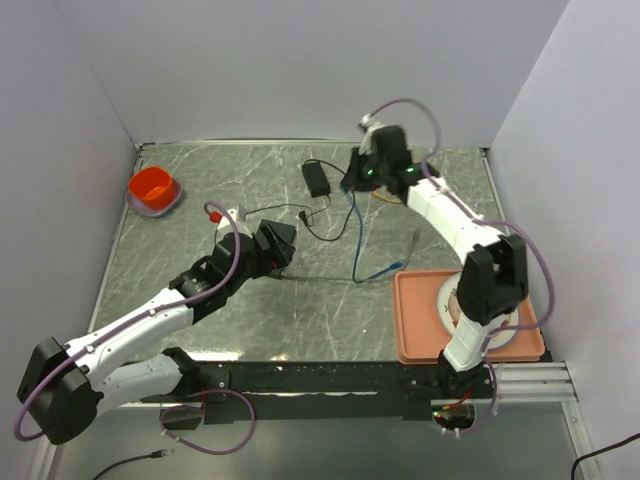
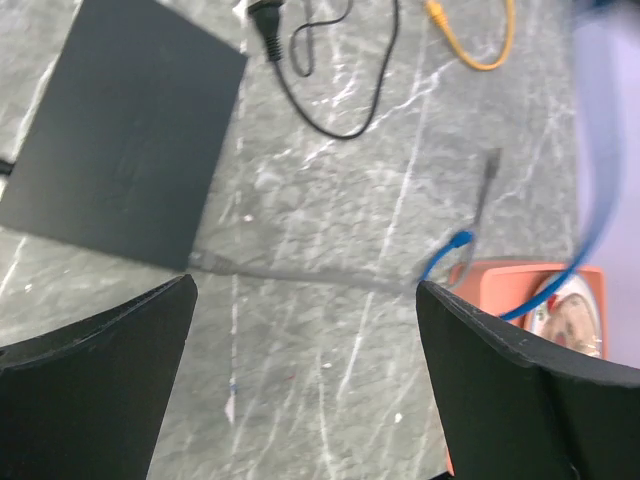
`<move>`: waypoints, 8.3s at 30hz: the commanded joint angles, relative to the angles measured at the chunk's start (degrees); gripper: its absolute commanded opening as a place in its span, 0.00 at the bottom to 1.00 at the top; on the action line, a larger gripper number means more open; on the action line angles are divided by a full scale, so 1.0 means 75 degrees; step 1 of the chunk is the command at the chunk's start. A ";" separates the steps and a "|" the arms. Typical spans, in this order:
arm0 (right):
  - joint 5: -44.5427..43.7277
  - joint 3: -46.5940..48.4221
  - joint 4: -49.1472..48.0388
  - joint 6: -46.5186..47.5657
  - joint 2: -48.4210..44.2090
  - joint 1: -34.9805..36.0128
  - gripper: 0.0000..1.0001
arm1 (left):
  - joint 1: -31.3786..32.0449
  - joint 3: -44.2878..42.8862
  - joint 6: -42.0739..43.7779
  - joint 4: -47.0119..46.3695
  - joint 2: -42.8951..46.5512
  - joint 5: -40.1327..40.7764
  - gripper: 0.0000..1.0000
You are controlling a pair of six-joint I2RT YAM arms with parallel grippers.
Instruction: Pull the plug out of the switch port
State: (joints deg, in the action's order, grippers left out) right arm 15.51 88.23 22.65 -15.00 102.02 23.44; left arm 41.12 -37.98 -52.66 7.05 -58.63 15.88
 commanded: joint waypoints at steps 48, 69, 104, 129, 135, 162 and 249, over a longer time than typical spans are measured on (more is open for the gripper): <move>0.2397 -0.2352 -0.5037 -0.2266 -0.0185 0.0493 0.61 | -0.1296 0.0364 -0.1205 0.1099 -0.0737 0.0802 0.97; 0.3031 -0.2670 -0.4452 -0.0941 0.1232 0.1515 0.57 | -0.2143 -0.0350 -0.0994 -0.0260 -0.2670 -0.1203 0.06; 0.3522 -0.1709 -0.3291 -0.0039 0.2440 0.1843 0.57 | -0.2565 0.0399 -0.1298 -0.1078 -0.3362 -0.1953 0.04; 0.4272 -0.1778 -0.2986 0.0091 0.3026 0.1878 0.43 | -0.2624 0.0821 -0.1486 -0.1373 -0.3421 -0.2141 0.04; 0.4518 -0.1989 -0.3583 -0.0202 0.3097 0.1750 0.41 | -0.2635 0.0821 -0.1486 -0.1327 -0.3362 -0.2141 0.03; 0.5233 -0.2131 -0.4415 -0.1058 0.3249 0.1421 0.40 | -0.2636 0.0892 -0.1498 -0.1420 -0.3397 -0.2141 0.03; 0.4108 -0.2318 -0.2284 0.0055 0.3156 0.1714 0.00 | -0.2342 0.0599 -0.1134 -0.1608 -0.3819 -0.2738 0.15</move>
State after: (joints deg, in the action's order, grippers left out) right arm 52.42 73.41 -3.18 -18.35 124.62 35.40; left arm 25.26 -34.41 -61.84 -8.34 -85.52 -8.25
